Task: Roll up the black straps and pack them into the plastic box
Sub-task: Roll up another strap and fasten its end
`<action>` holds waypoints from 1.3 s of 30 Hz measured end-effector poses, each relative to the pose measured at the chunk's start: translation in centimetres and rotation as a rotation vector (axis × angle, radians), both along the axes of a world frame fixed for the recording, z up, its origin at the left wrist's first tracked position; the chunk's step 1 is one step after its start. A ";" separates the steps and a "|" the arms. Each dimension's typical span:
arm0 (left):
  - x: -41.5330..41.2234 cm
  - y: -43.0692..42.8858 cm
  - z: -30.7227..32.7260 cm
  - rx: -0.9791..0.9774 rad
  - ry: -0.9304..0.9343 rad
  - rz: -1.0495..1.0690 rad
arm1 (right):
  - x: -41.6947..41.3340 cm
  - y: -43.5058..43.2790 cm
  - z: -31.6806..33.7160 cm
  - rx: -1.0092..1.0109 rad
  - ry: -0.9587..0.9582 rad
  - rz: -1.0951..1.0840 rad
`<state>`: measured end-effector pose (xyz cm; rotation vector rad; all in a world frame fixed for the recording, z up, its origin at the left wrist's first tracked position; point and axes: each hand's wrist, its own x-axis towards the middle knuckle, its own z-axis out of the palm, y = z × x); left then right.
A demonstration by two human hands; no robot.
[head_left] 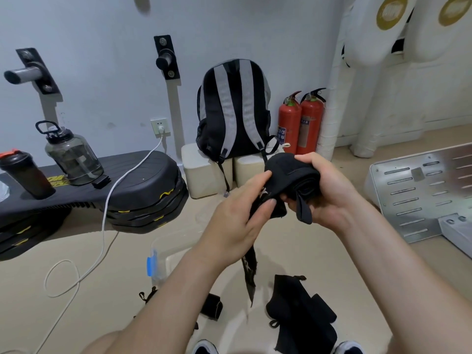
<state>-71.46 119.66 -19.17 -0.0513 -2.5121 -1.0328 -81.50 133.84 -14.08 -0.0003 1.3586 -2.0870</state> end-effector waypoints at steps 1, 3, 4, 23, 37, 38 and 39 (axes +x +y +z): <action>-0.1 -0.2 -0.1 0.038 -0.002 -0.012 | -0.1 0.2 0.1 -0.029 -0.013 -0.005; -0.3 -0.2 -0.1 0.097 0.036 0.046 | -0.4 0.5 0.2 -0.083 -0.044 -0.007; -0.5 0.0 -0.1 0.159 0.061 0.109 | -0.3 0.5 0.3 -0.109 -0.055 0.005; -3.2 -2.0 -1.6 1.479 -0.459 0.126 | 1.7 -3.6 -0.6 -0.543 -0.051 -0.074; -3.8 -1.1 -2.8 1.197 -0.220 0.567 | 2.4 -4.2 -0.8 -0.582 -0.070 -0.033; -3.8 -1.3 -3.2 1.234 -0.249 0.583 | 2.5 -4.4 -1.1 -0.551 -0.075 -0.044; -4.0 -1.8 -3.7 1.320 -0.275 0.582 | 2.8 -4.7 -1.4 -0.523 -0.081 -0.044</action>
